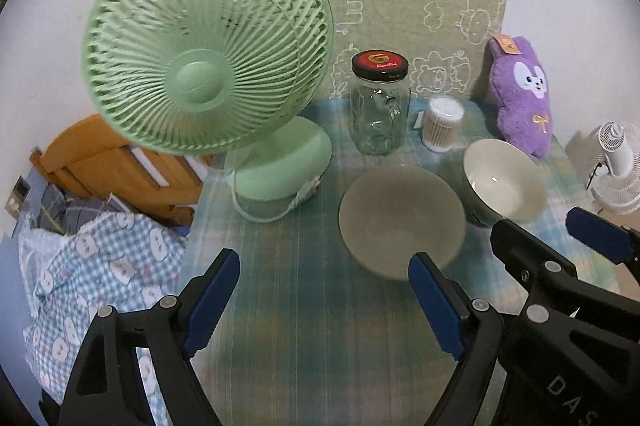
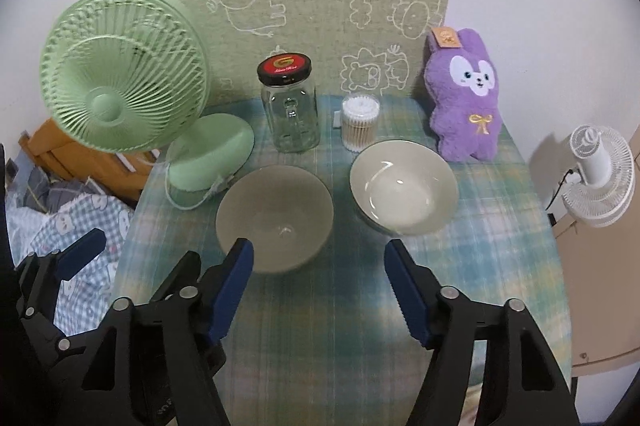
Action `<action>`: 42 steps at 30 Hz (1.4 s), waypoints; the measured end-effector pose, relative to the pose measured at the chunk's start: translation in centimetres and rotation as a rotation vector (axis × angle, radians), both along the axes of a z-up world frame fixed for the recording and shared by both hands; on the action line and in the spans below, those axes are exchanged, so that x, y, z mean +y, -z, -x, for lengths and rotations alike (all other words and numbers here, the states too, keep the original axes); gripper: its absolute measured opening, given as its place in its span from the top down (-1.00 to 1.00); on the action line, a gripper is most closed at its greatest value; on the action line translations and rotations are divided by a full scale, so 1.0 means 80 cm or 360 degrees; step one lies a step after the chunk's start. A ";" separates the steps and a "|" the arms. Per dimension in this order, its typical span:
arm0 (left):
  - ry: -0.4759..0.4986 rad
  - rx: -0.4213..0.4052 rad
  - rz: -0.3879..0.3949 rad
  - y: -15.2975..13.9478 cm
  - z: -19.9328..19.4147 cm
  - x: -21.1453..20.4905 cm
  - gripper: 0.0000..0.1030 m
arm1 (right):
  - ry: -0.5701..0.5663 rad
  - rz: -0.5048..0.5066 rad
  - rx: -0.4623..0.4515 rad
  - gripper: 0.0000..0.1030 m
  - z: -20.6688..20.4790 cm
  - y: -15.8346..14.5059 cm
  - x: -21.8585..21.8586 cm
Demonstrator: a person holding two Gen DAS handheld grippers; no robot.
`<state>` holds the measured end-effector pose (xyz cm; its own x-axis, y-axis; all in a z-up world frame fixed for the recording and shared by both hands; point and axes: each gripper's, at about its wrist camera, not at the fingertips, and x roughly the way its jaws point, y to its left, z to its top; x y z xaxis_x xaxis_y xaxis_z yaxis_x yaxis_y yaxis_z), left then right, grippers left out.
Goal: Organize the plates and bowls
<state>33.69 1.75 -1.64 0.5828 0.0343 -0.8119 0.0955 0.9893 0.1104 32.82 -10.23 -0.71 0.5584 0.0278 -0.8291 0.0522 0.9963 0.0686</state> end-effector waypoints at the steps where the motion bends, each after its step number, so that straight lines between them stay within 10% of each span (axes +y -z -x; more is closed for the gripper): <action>1: 0.0007 0.0003 -0.0006 0.006 -0.010 -0.001 -0.69 | 0.0008 0.0002 0.0002 -0.29 -0.009 0.005 0.001; 11: 0.0068 0.0068 0.0051 0.063 -0.073 -0.007 -0.45 | 0.0095 -0.0016 0.0096 -0.06 -0.085 0.069 0.002; 30: 0.0071 0.0186 0.0121 0.123 -0.112 -0.014 0.68 | 0.0159 0.0017 0.0210 0.62 -0.123 0.134 -0.003; 42: 0.0092 0.0205 0.0070 0.123 -0.108 -0.018 0.70 | 0.0150 0.0076 0.0210 0.66 -0.120 0.133 0.003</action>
<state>42.33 0.28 -11.46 0.4737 -0.0336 -0.8800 0.1630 0.9853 0.0501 42.43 -9.99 -11.33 0.4427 -0.0606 -0.8946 0.1513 0.9885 0.0078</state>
